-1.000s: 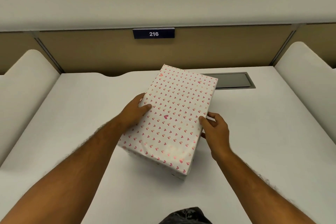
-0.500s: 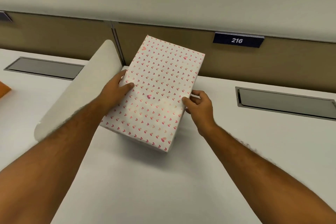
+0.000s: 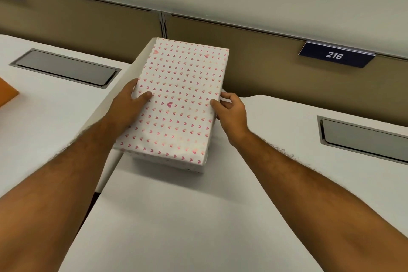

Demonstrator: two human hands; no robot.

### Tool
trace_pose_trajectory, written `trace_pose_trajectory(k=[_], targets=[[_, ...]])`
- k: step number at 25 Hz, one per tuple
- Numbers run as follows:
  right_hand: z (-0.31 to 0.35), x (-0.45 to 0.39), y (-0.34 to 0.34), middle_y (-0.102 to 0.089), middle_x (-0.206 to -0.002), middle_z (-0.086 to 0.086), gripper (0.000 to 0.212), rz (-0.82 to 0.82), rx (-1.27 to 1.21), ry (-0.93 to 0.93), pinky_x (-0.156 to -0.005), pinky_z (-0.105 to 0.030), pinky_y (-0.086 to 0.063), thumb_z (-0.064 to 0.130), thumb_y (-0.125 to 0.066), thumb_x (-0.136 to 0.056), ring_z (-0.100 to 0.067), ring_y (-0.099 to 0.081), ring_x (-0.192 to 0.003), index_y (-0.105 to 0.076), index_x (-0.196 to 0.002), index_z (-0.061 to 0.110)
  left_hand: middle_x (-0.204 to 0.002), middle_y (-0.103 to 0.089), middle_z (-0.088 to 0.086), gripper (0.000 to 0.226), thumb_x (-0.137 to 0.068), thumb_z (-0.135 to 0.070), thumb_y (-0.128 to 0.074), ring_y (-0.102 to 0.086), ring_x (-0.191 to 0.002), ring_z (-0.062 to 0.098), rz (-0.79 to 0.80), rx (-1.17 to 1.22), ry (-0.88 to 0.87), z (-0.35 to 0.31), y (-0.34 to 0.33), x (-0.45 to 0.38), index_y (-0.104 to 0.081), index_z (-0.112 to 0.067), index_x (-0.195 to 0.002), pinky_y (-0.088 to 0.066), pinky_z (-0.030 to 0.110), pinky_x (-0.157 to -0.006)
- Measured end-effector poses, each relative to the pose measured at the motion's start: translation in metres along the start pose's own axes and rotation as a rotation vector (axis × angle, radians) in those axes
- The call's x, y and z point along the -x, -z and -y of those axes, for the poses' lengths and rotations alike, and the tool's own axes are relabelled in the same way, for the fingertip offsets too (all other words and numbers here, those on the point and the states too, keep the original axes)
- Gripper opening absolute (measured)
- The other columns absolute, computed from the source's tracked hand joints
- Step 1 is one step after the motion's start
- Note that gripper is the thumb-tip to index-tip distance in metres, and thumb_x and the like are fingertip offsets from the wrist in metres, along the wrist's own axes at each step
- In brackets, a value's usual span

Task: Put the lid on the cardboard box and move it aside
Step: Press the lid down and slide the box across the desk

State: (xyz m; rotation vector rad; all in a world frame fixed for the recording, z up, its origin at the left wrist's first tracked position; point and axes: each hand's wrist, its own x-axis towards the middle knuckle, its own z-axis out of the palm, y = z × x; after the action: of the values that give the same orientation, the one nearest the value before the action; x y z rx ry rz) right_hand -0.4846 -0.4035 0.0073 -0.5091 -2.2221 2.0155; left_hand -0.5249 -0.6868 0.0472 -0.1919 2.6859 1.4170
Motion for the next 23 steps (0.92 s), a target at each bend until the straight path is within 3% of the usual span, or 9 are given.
trace_pose_trajectory(k=[2,8,12,15,17,20,23], targets=[[-0.004,-0.007,-0.001,-0.077,-0.131,0.006,0.071,-0.004,0.005,-0.008,-0.098,-0.053,-0.064,0.065,-0.082,-0.068,-0.016,-0.078,-0.114,-0.063,-0.126,0.029,-0.165,-0.044,-0.002,0.072,-0.1,-0.06,-0.056,-0.055,-0.14,0.031,0.016,-0.016,0.013,0.002,-0.001,-0.008,-0.031,-0.035,-0.162,-0.046,0.045,-0.109],[-0.014,-0.017,-0.011,-0.074,-0.137,0.0,0.047,0.048,0.065,-0.108,-0.099,-0.052,-0.064,0.043,-0.074,-0.097,-0.02,-0.076,-0.117,-0.057,-0.136,0.023,-0.165,-0.045,0.005,0.084,-0.094,-0.069,-0.057,-0.055,-0.14,0.038,-0.005,-0.272,0.03,0.001,-0.016,-0.027,-0.03,-0.03,-0.163,-0.046,0.054,-0.112],[-0.011,-0.017,-0.009,-0.072,-0.142,-0.002,0.049,0.084,0.089,-0.121,-0.085,-0.034,-0.063,0.041,-0.071,-0.1,-0.022,-0.074,-0.122,-0.055,-0.141,0.02,-0.166,-0.042,0.004,0.089,-0.09,-0.074,-0.058,-0.05,-0.146,0.035,-0.068,-0.418,-0.009,0.005,-0.024,-0.032,-0.035,-0.026,-0.161,-0.043,0.056,-0.115],[-0.003,-0.02,-0.008,-0.071,-0.142,-0.003,0.05,0.101,0.146,-0.139,-0.07,-0.024,-0.056,0.039,-0.069,-0.102,-0.024,-0.073,-0.122,-0.053,-0.144,0.019,-0.163,-0.046,0.005,0.077,-0.092,-0.067,-0.061,-0.049,-0.145,0.032,-0.177,-0.532,-0.186,0.007,-0.022,-0.033,-0.05,-0.021,-0.153,-0.047,0.055,-0.112],[0.005,-0.024,-0.013,-0.07,-0.143,-0.004,0.051,0.107,0.206,-0.141,-0.076,-0.029,-0.061,0.039,-0.068,-0.102,-0.027,-0.073,-0.122,-0.054,-0.146,0.019,-0.153,-0.057,0.006,0.063,-0.097,-0.061,-0.059,-0.056,-0.135,0.031,-0.232,-0.652,-0.303,0.006,-0.02,-0.038,-0.062,-0.017,-0.142,-0.052,0.053,-0.106],[0.016,-0.034,-0.024,-0.069,-0.144,-0.005,0.05,0.105,0.287,-0.138,-0.095,-0.045,-0.064,0.039,-0.069,-0.102,-0.03,-0.073,-0.122,-0.056,-0.146,0.018,-0.138,-0.069,0.007,0.055,-0.103,-0.054,-0.05,-0.065,-0.119,0.03,-0.245,-0.799,-0.32,0.005,-0.018,-0.048,-0.069,-0.014,-0.134,-0.056,0.049,-0.099],[0.018,-0.041,-0.027,-0.072,-0.141,-0.006,0.048,0.097,0.3,-0.16,-0.089,-0.044,-0.066,0.037,-0.071,-0.101,-0.031,-0.075,-0.118,-0.058,-0.143,0.017,-0.131,-0.073,0.009,0.05,-0.107,-0.047,-0.047,-0.068,-0.111,0.03,-0.28,-0.848,-0.329,0.0,-0.021,-0.055,-0.071,-0.011,-0.131,-0.057,0.048,-0.097]])
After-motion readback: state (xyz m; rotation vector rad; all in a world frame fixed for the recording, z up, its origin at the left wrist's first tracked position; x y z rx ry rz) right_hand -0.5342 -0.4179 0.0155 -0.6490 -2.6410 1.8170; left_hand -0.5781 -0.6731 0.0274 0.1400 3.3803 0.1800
